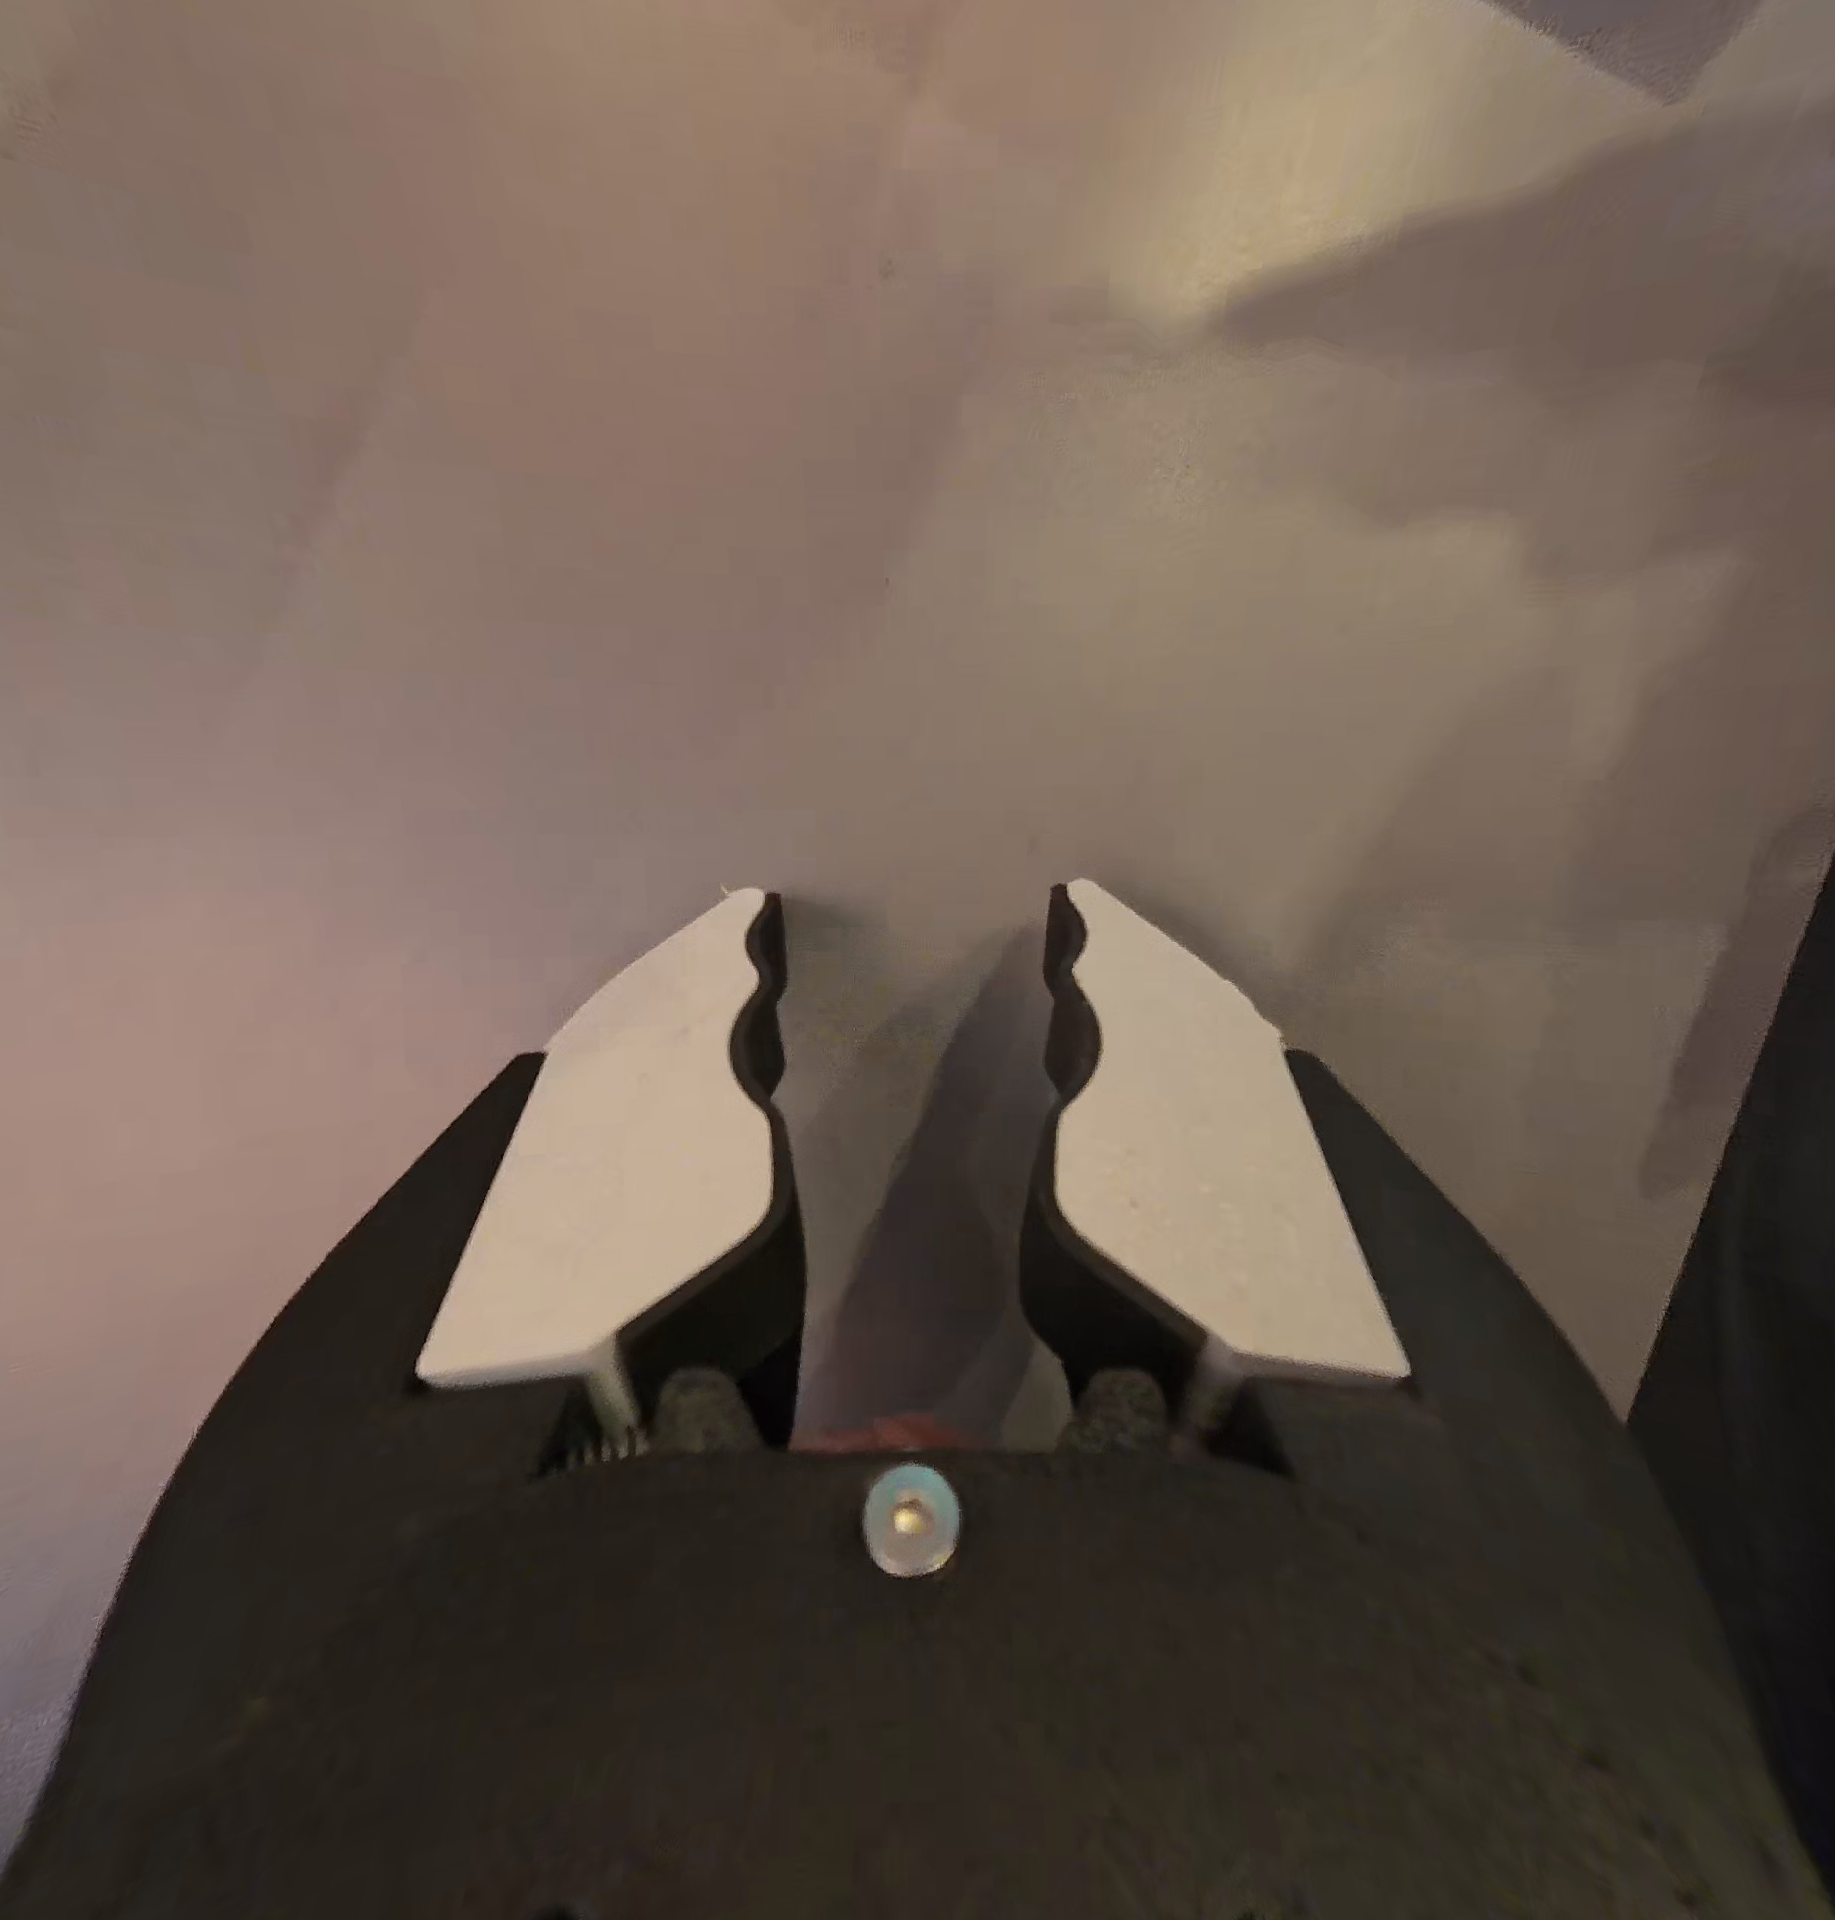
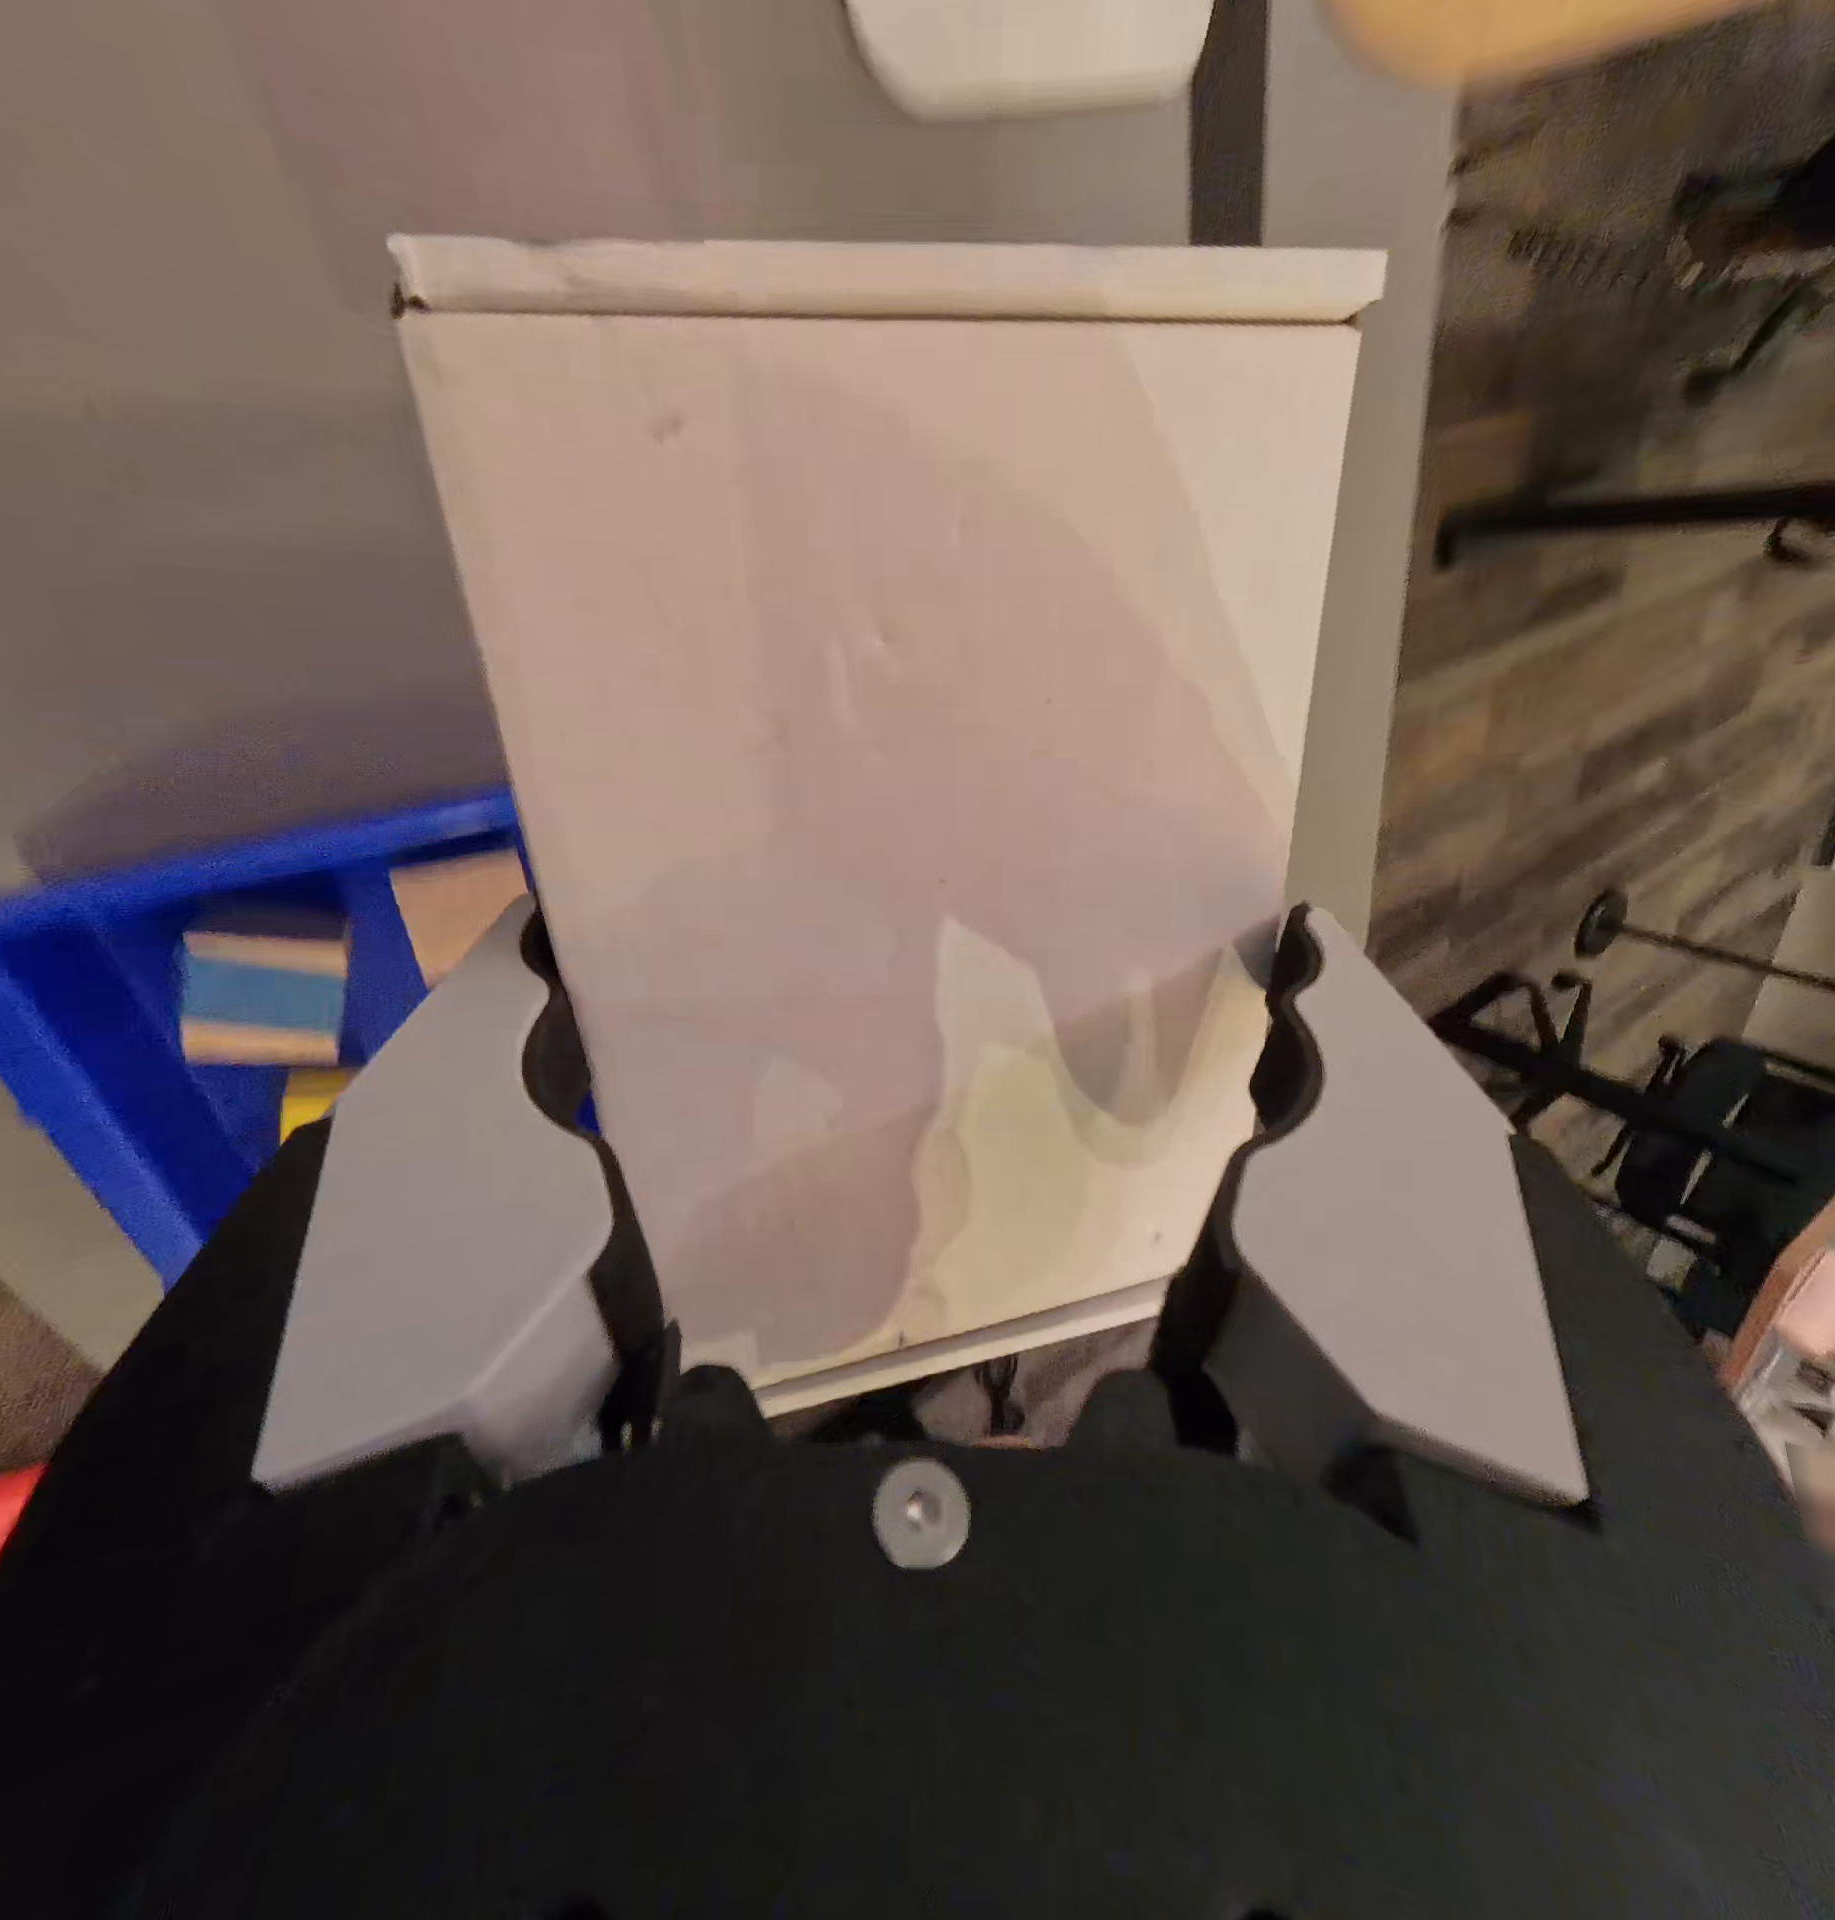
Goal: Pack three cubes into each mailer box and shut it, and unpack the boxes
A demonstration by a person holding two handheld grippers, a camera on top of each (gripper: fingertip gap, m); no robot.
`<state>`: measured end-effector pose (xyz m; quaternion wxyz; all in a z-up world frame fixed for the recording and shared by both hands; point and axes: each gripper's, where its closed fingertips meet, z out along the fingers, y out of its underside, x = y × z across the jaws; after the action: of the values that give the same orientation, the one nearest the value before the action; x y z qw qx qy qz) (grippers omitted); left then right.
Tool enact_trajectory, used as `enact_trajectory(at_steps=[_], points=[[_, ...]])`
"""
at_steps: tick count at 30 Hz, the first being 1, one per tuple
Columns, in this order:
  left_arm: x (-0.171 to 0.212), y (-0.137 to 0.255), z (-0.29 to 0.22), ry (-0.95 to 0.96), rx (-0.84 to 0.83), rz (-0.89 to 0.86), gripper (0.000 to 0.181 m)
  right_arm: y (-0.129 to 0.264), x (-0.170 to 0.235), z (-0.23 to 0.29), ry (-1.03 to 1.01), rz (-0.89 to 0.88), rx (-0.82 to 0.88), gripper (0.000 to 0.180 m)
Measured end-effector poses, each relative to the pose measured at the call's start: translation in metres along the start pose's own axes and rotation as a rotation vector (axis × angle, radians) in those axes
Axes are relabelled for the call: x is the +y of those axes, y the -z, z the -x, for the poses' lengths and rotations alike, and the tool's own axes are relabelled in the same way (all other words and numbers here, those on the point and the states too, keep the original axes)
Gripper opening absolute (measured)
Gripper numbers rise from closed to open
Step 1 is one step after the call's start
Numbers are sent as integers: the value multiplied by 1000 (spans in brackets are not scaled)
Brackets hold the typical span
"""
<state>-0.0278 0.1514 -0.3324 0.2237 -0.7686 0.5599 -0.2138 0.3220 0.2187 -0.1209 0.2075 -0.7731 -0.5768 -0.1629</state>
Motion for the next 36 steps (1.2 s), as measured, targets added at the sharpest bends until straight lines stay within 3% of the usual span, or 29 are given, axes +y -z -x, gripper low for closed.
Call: enact_trajectory(at_steps=[4,8,12,16,23,28,31,36], points=[[-2,-1,-2,5,9,-2,48,-23,63,10,2,96,-110,131],[-2,-1,-2,9,5,-6,47,-63,102,26,23,200,-194,131],[-3,-2,-2,14,2,-12,47,-102,101,43,15,145,-267,131],[-4,-3,-2,14,5,-19,48,-133,121,47,20,237,-252,137],[-4,-3,-3,10,8,-20,49,-97,111,30,-28,197,-181,138],[-9,3,-2,2,-17,-38,53,-54,101,18,-177,84,-83,142],[-12,11,1,2,-40,-53,54,-33,120,14,-366,61,-13,137],[-18,36,6,18,-103,-110,57,-15,168,31,-698,-35,46,114]])
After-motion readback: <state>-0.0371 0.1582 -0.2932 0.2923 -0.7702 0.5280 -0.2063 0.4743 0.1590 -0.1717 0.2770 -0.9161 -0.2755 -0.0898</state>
